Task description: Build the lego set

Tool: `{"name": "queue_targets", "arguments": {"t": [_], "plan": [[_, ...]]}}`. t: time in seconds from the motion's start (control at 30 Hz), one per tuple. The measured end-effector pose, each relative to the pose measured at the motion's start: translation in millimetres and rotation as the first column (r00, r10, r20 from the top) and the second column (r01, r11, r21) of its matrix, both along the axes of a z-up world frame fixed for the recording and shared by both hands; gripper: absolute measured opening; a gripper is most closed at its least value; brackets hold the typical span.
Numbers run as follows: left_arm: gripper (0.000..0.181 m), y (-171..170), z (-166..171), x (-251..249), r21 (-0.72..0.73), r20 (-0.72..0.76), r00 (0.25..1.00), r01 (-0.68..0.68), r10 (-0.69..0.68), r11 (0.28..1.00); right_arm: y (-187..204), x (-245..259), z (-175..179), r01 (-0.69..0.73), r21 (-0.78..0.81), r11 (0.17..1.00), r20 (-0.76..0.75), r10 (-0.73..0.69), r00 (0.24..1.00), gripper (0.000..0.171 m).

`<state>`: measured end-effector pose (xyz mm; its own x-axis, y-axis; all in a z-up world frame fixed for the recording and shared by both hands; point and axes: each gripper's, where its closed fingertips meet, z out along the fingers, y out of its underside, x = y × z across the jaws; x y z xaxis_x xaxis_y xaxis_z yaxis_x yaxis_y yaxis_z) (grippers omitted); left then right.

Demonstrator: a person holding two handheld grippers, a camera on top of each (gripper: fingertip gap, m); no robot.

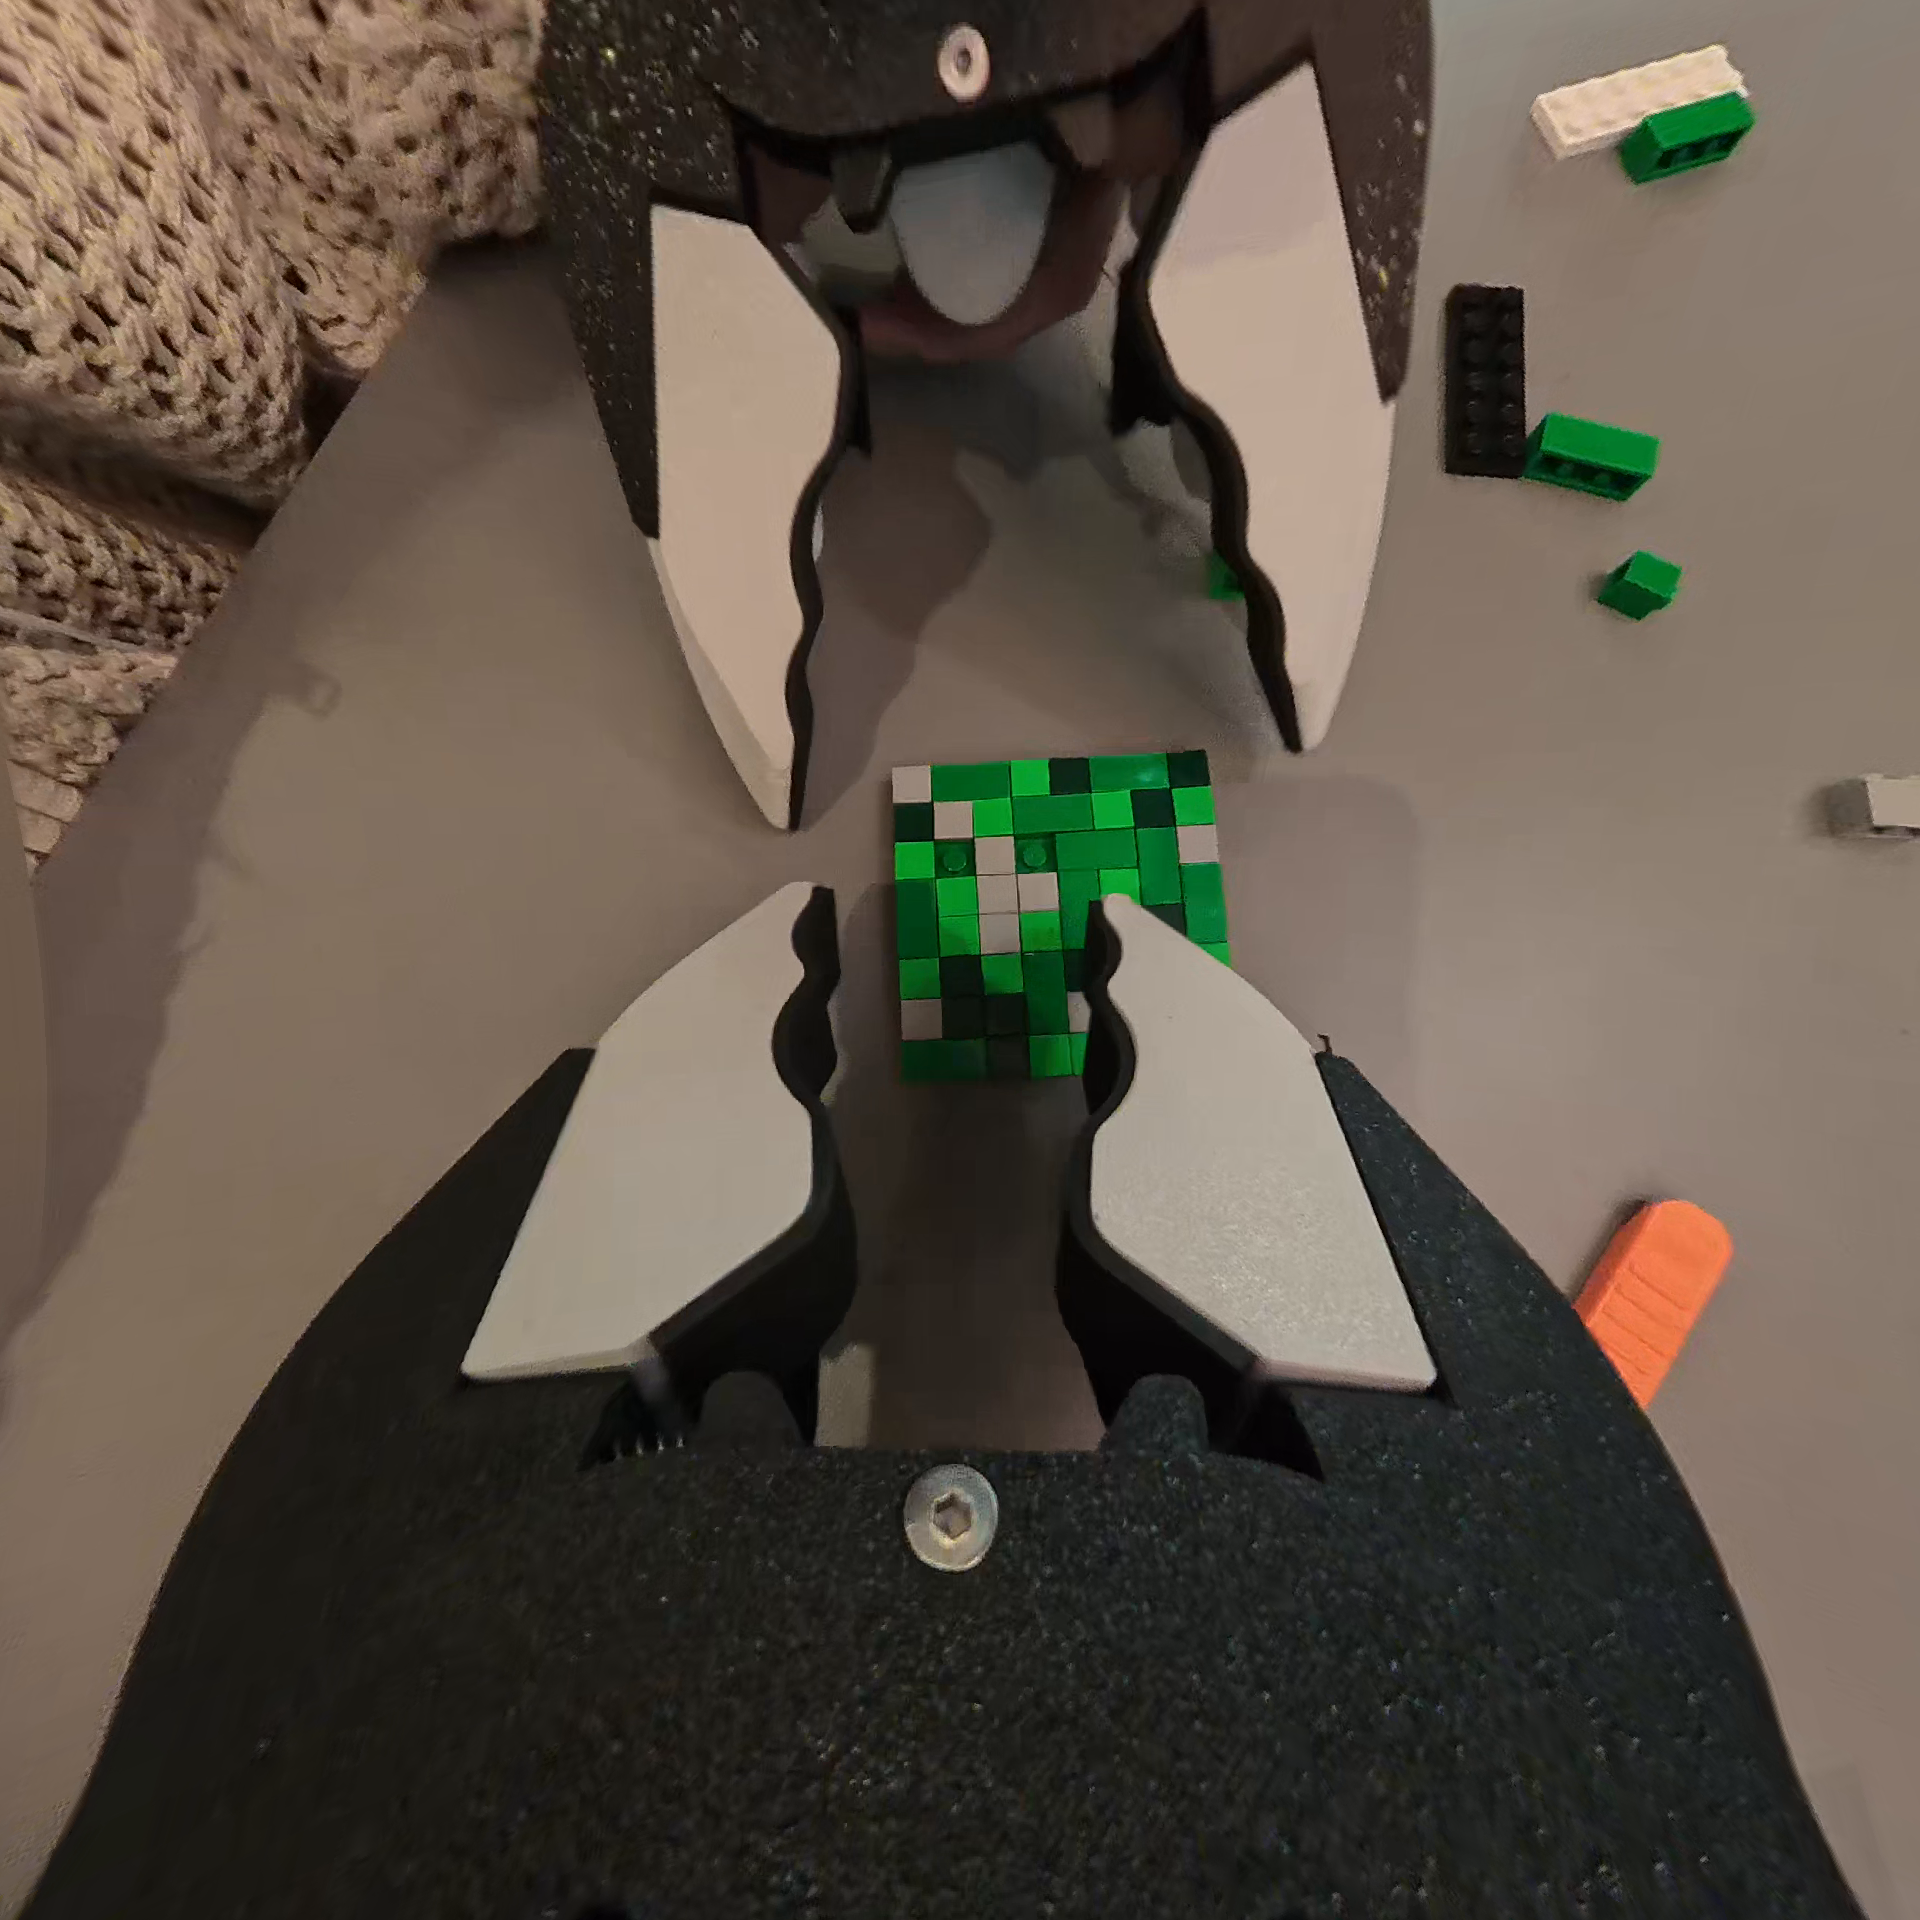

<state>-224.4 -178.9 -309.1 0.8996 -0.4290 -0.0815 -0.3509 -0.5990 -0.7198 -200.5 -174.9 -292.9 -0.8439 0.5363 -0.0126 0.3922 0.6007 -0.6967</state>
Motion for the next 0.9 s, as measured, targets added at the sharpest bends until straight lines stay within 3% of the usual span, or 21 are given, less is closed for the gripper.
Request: {"name": "queue_targets", "arguments": {"t": [0.1,0.2,0.27,0.53,0.63,0.77,0.9], "plan": [[0.095,2.8,-2.2,-0.5,-0.054,0.001,0.999,0.044,-0.044,0.998,1.8,-2.2,0.3,-0.016,0.011,1.0,-0.01,0.016,1.0,0.053],[0.073,-0.8,-3.6,4.7,-0.132,0.024,0.994,0.111,-0.108,0.985,5.4,-1.7,1.9,-0.011,0.007,1.0,0.008,0.011,1.0,0.062],[0.066,-1.3,-3.1,7.8,-0.133,0.024,0.989,0.148,-0.146,0.98,12.2,-3.3,0.6,0.014,0.025,1.0,0.013,-0.014,1.0,0.068],[0.066,2.9,6.6,9.6,0.042,-0.167,0.969,0.19,-0.181,0.981,22.1,1.6,-6.4,0.066,-0.012,0.998,0.111,-0.064,0.992,0.076],[0.066,4.0,11.5,11.4,0.126,-0.26,0.947,0.227,-0.188,0.966,22.0,-0.7,-5.5,0.118,-0.056,0.991,0.174,-0.107,0.979,0.065],[0.066,2.5,15.3,16.9,0.207,-0.31,0.93,0.267,-0.196,0.941,27.3,-4.4,3.1,0.165,-0.128,0.978,0.215,-0.135,0.967,0.025],[0.067,0.6,14.1,20.1,0.225,-0.25,0.951,0.241,-0.183,0.944,23.7,0.2,12.5,0.129,-0.201,0.971,0.211,-0.086,0.974,0.017]]}}
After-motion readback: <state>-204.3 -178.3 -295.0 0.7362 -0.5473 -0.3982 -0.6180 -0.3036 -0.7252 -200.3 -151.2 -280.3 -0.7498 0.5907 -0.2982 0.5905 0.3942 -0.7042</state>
